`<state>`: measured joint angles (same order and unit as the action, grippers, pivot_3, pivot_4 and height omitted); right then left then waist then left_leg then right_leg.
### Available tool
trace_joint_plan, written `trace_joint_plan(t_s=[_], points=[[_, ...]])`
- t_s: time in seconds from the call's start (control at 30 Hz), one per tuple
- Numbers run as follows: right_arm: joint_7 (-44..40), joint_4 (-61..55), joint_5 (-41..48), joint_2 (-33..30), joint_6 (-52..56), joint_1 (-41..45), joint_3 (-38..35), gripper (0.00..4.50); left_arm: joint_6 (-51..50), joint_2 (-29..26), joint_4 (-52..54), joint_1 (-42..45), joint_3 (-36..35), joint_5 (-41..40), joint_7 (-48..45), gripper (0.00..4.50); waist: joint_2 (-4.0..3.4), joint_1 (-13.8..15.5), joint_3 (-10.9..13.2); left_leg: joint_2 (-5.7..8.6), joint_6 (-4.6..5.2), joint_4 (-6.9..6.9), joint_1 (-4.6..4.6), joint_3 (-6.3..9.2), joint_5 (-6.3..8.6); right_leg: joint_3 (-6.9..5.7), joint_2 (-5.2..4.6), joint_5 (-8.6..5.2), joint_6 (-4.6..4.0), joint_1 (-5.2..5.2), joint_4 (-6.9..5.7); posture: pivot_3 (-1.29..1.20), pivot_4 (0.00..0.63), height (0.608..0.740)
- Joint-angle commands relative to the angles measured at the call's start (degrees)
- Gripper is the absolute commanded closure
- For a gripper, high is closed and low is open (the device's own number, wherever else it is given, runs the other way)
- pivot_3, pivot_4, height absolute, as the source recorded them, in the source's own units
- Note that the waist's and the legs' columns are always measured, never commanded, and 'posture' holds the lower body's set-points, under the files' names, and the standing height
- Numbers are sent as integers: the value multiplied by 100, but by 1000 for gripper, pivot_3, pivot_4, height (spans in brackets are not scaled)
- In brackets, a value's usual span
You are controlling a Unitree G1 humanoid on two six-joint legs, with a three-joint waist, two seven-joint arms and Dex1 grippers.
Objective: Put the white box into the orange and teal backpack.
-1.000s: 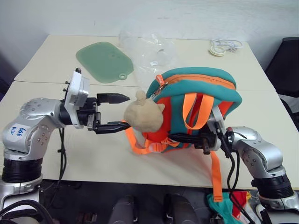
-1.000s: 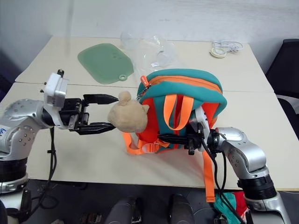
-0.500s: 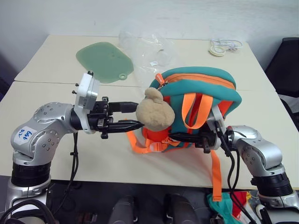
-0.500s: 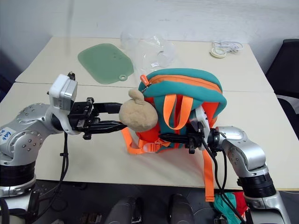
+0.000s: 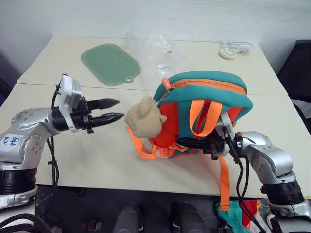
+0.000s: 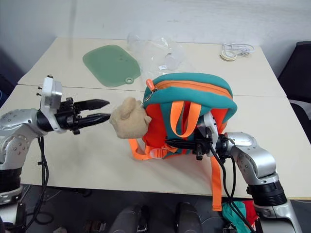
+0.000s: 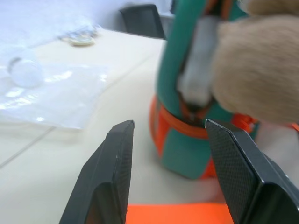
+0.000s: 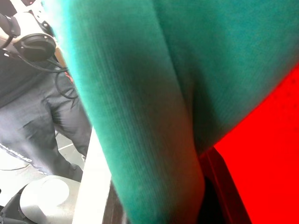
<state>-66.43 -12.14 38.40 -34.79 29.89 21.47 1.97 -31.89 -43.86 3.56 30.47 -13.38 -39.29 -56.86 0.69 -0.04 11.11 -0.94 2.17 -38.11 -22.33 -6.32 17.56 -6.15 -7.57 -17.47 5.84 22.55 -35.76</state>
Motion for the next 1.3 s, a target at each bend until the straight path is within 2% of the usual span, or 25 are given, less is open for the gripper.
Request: trace_joint_plan(t_s=[0.03,0.2,0.23,0.4,0.5,0.7,0.93,1.03,1.13,1.27,1.3], points=[[25,-53,-18,16,-48,-36,-44,4442,51,-29,-134,282,-158,-77,-31,2870,0,-15,0,0,0,0,-1,-1,0,-1,1,0,0,1,-4,0,150,740],[24,-35,-44,23,-82,-37,-35,4442,114,271,29,620,291,-50,-264,4480,0,-6,0,2,1,-2,0,-8,-1,-5,4,1,2,1,-7,0,150,740],[23,-25,-50,28,-91,-32,-34,4442,74,295,126,648,387,-72,-357,4494,0,-6,0,3,2,-3,0,-8,-1,-5,4,1,2,1,-9,0,150,740],[15,-3,-63,32,-141,-45,-30,4442,67,459,368,713,937,190,-415,4494,0,-6,0,2,2,-3,0,-8,-1,-4,6,1,2,1,-9,0,150,740],[26,1,-60,50,-166,-45,-26,4442,376,668,206,768,1195,549,-330,4494,0,-7,0,2,2,-3,2,-11,-1,-3,8,1,2,1,-10,0,150,740],[23,4,-72,75,-195,-71,-44,4442,337,1054,-14,941,1541,768,-279,4494,1,-1,0,2,5,-5,1,-11,-3,-7,9,1,2,1,-11,0,150,740],[35,18,-105,141,-271,-100,-13,4442,423,1927,-652,1259,2107,1405,187,4494,3,30,0,9,13,-9,0,-10,-7,-16,13,3,6,-3,-11,0,150,740],[39,0,-118,178,-307,-131,9,4442,414,2133,-569,1298,2029,1364,212,4494,3,62,0,10,14,-10,-1,-7,-8,-15,9,3,6,-3,-11,0,150,740],[45,-23,-139,200,-314,-158,14,4442,237,1857,-223,1146,1604,1089,96,4494,3,59,0,9,14,-10,-1,-8,-8,-15,7,4,7,-3,-11,0,150,740],[74,-55,-153,213,-315,-195,19,4442,-120,947,255,721,876,685,-201,3644,2,-57,0,-1,6,-5,2,-10,-9,-13,7,3,6,1,-11,0,150,740],[75,-59,-155,212,-317,-207,18,4442,-130,702,291,611,711,639,-307,3301,2,-73,0,-3,3,-2,3,-8,-10,-14,8,2,4,1,-11,0,150,740]])
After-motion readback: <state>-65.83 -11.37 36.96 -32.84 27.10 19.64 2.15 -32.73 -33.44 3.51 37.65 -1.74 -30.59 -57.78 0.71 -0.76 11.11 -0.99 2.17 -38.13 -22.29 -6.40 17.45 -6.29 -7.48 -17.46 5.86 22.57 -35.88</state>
